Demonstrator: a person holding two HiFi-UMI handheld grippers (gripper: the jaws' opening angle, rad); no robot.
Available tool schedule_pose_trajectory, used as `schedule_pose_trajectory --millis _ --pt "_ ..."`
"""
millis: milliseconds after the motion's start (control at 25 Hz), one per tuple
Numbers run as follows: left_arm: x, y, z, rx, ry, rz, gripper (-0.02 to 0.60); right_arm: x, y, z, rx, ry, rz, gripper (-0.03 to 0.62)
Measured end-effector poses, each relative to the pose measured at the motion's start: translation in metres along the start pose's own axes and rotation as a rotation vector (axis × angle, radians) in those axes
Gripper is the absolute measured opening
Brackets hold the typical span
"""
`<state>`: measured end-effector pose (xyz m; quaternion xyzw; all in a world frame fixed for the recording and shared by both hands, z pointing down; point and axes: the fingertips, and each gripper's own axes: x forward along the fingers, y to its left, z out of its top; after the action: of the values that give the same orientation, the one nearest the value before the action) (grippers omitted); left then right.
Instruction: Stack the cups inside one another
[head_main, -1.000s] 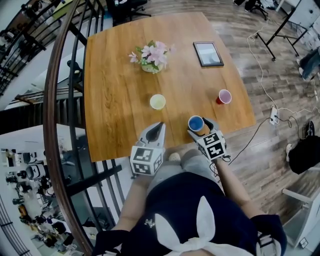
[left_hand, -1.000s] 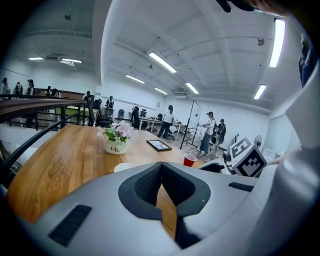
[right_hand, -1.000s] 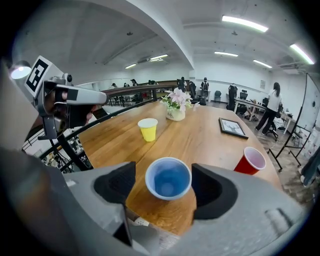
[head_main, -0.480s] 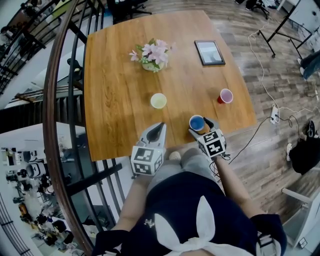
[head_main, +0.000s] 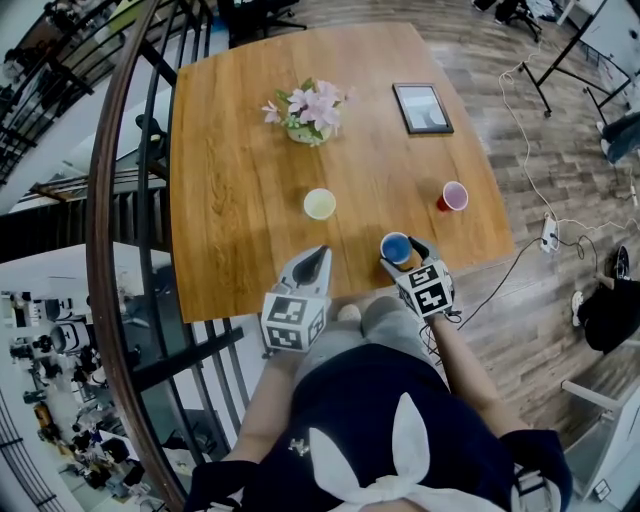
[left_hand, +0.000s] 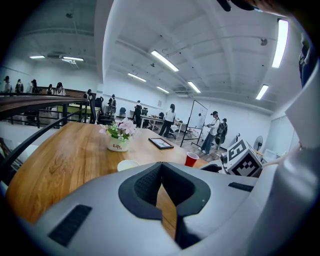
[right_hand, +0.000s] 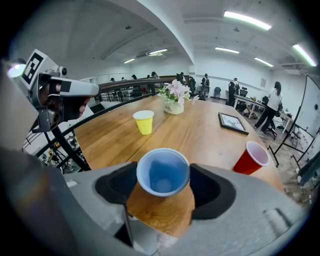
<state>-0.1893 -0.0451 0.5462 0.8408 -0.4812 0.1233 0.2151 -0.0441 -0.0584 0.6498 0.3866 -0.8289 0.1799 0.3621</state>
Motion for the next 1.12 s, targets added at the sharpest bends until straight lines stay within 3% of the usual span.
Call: schedule_pose_trajectory --millis 520,1120 --pt "0.008 -0.008 0.001 -0.003 -0.002 0.01 0.017 -0.014 -0.01 0.026 -0.033 -0.065 0.018 0.325" --pt "0.035 -0.025 0.034 -0.051 -0.037 0.106 0.017 -0.072 -0.036 0.129 -0.149 -0.257 0.126 0.325"
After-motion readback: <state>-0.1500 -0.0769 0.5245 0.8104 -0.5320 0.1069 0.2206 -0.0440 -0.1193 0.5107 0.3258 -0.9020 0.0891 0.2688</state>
